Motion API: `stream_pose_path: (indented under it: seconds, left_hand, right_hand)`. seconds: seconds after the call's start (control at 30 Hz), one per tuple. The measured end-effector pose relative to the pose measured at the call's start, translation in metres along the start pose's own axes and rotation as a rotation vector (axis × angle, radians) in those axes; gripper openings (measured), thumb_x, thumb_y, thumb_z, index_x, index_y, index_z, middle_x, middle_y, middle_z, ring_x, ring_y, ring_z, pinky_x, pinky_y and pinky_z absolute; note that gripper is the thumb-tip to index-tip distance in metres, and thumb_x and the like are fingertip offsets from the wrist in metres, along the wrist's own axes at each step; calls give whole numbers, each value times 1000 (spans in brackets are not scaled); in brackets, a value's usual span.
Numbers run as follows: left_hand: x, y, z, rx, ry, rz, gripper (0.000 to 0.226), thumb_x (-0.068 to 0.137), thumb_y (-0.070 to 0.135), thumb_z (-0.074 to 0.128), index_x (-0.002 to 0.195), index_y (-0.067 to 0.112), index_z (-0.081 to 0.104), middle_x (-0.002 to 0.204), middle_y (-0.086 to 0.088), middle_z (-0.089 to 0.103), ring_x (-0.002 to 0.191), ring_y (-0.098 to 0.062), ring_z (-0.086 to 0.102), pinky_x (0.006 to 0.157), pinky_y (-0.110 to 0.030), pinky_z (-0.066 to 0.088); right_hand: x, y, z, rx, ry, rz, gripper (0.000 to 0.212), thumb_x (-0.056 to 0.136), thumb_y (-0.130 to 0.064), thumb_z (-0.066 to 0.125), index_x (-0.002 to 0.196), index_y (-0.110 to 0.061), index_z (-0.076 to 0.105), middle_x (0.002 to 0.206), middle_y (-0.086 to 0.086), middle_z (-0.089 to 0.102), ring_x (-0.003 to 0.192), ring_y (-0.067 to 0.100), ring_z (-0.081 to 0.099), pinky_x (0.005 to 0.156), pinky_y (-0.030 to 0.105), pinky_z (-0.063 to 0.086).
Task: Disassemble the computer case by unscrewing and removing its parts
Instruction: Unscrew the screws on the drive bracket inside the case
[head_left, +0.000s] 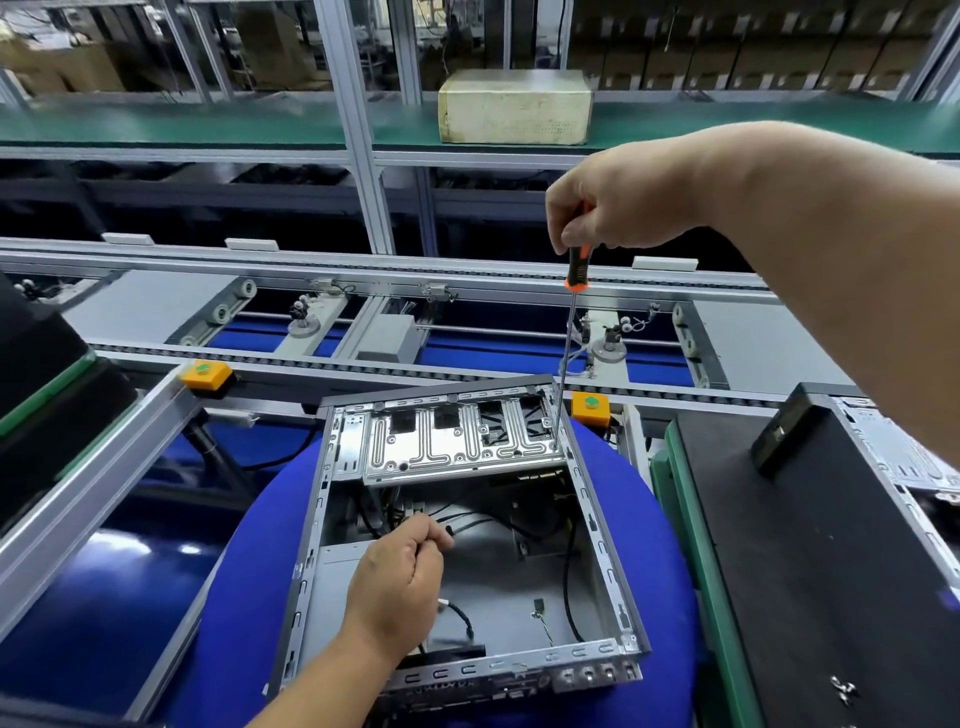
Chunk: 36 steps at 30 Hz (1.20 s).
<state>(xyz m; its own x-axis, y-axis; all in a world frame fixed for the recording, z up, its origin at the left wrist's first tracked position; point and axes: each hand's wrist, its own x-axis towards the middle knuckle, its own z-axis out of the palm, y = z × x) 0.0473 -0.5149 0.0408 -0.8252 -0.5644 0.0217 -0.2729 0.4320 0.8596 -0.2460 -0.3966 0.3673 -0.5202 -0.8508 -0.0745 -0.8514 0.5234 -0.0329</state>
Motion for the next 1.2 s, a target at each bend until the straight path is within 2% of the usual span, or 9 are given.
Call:
stream_pose_path:
  seconds: [0.17,0.27,0.43,0.63,0.73,0.8,0.87,0.93,1.2]
  left_hand:
    - [-1,1,-1,5,-27,0,29,91,24,40,87,39,64,49,2,52,41,-8,50,45,-16,35]
    - [-2,3,-1,28,-31,17,29,91,24,40,88,41,63,48,6,53,41,-8,50,45,-17,33]
    - [-3,3,-1,48,-35,22,27,91,24,40,87,38,63,47,8,52,42,-8,46,46,-20,32]
    - [-2,5,-1,90,-39,7,26,90,27,39,85,33,64,51,8,54,47,-9,44,51,-32,39]
    - [-3,6,-2,107,-38,13,26,89,27,39,85,33,63,53,8,55,48,-9,45,51,-30,36]
    - [-3,6,-2,109,-36,19,25,89,26,39,85,33,63,53,8,55,48,-9,46,51,-28,34]
    - [-3,7,-2,111,-37,23,25,89,26,40,84,33,63,52,8,55,48,-9,45,52,-29,34]
    - [-3,7,-2,112,-37,24,25,90,26,40,84,34,63,53,9,55,48,-9,45,52,-30,35]
    - [-2,6,-3,128,-38,30,24,89,26,40,83,34,62,56,9,57,52,-10,48,53,-32,37]
  right_hand:
    - [5,-2,4,-74,8,86,28,104,-50,45,96,-32,65,88,-5,68,85,19,63,82,41,50]
    - [8,-3,9,-190,73,96,42,104,-58,37,92,-28,64,89,-4,63,85,23,59,75,39,44]
    - [10,-4,11,-105,84,-1,23,101,-48,51,84,-39,63,81,-13,64,76,14,58,61,33,40]
    - [6,-2,-2,18,-36,-21,15,97,-35,64,95,-49,60,88,-10,68,82,14,64,68,36,46]
    - [3,-7,-8,25,-103,8,16,97,-28,66,100,-43,62,89,-3,70,79,17,66,61,32,45]
    - [4,-11,-7,-8,-103,86,8,100,-39,61,105,-33,63,88,1,72,76,19,67,56,29,45]
    - [7,-13,-4,-169,-107,175,45,101,-61,44,104,-21,65,89,6,73,78,25,68,60,32,44]
    - [10,-11,0,-348,-41,207,65,102,-67,30,103,-14,67,96,7,69,89,31,64,71,37,42]
    - [13,3,7,-236,56,86,27,102,-52,49,88,-31,58,87,-4,61,76,17,55,67,37,41]
